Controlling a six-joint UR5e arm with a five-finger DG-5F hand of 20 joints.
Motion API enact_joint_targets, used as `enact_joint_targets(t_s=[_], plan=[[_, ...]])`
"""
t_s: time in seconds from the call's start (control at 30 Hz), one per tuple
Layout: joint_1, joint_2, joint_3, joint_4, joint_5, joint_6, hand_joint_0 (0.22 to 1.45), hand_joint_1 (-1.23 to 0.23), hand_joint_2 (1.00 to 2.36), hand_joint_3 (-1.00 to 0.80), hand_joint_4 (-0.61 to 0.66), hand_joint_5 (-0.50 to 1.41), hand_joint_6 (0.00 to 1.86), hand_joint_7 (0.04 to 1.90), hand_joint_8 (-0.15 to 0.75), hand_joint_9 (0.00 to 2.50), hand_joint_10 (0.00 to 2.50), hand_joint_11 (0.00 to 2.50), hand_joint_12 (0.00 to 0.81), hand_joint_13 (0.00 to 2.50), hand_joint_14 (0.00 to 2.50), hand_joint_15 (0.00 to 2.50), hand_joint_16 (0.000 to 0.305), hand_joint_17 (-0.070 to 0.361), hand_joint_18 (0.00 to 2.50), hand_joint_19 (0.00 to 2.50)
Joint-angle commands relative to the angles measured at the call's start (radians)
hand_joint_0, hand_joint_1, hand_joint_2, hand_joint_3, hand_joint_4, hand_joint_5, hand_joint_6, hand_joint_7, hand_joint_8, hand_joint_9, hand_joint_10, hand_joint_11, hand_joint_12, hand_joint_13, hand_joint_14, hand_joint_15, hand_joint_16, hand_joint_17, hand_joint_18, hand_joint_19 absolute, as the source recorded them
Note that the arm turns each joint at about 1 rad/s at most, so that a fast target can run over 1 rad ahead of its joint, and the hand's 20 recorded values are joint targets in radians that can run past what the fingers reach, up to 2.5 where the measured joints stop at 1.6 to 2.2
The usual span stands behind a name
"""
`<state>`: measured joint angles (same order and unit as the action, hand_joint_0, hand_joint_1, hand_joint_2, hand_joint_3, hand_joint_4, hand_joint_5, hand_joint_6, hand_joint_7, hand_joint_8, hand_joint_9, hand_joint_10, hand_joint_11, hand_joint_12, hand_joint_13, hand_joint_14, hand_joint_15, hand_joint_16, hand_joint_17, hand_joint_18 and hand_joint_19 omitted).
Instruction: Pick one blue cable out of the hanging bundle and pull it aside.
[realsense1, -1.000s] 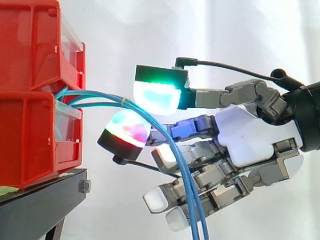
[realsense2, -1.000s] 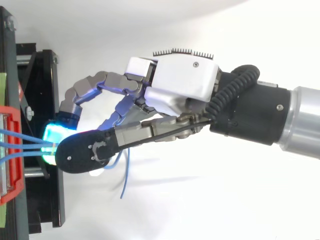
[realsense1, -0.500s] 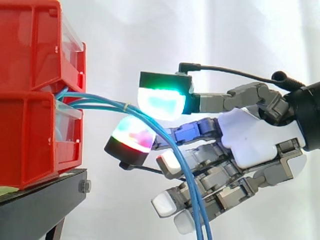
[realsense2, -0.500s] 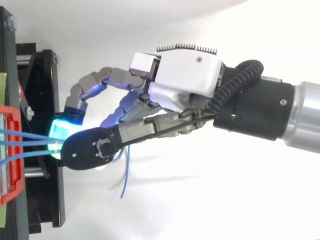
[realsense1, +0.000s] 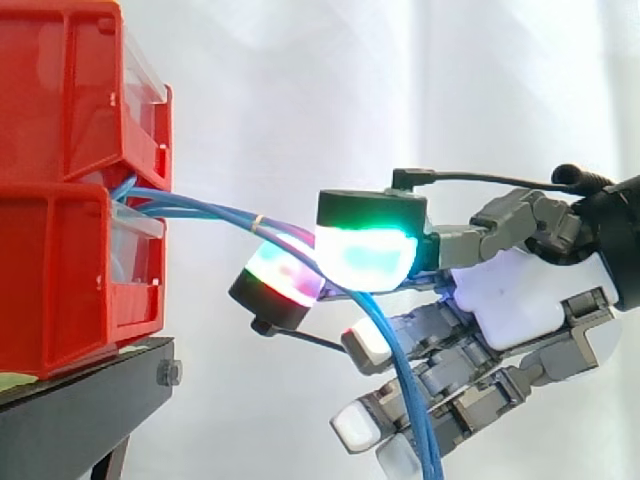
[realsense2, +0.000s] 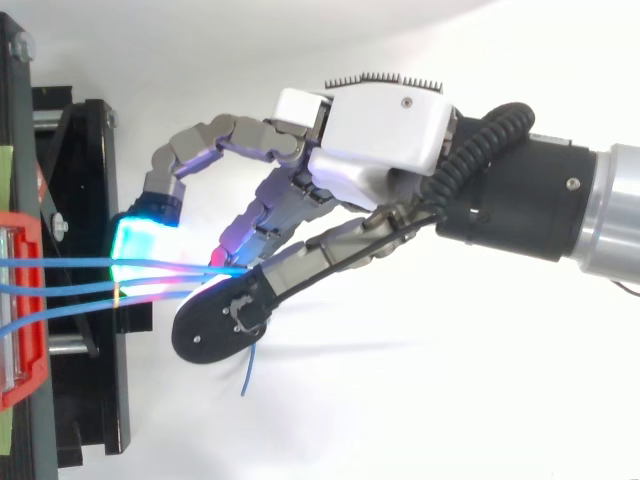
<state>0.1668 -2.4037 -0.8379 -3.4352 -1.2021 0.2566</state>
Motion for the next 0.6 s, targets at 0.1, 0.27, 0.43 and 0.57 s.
enact_joint_targets(t_s=[0.1, 0.27, 0.43, 0.57], plan=[[-0.009, 0.000, 0.000, -0.022, -0.005, 0.003, 0.58, -0.83, 1.00, -0.50, -0.12, -0.11, 0.91, 0.81, 0.212, 1.15, 0.02, 0.71, 0.297, 0.84, 0.02, 0.49, 0.042, 0.095, 0.69, 0.41], [-0.013, 0.000, 0.000, -0.024, -0.007, 0.003, 0.50, -0.74, 1.00, -0.50, -0.06, -0.11, 0.88, 0.81, 0.239, 1.17, 0.02, 0.71, 0.328, 0.85, 0.02, 0.49, 0.049, 0.111, 0.71, 0.43], [-0.016, 0.000, 0.000, -0.033, -0.010, 0.004, 0.53, -0.65, 1.00, -0.50, -0.07, -0.12, 0.88, 0.79, 0.237, 1.16, 0.02, 0.71, 0.324, 0.83, 0.02, 0.49, 0.049, 0.109, 0.69, 0.45], [-0.019, 0.000, 0.008, -0.047, -0.011, 0.004, 0.60, -0.69, 1.01, -0.44, -0.11, -0.12, 0.88, 0.84, 0.233, 1.15, 0.02, 0.72, 0.316, 0.83, 0.02, 0.51, 0.046, 0.103, 0.67, 0.46]])
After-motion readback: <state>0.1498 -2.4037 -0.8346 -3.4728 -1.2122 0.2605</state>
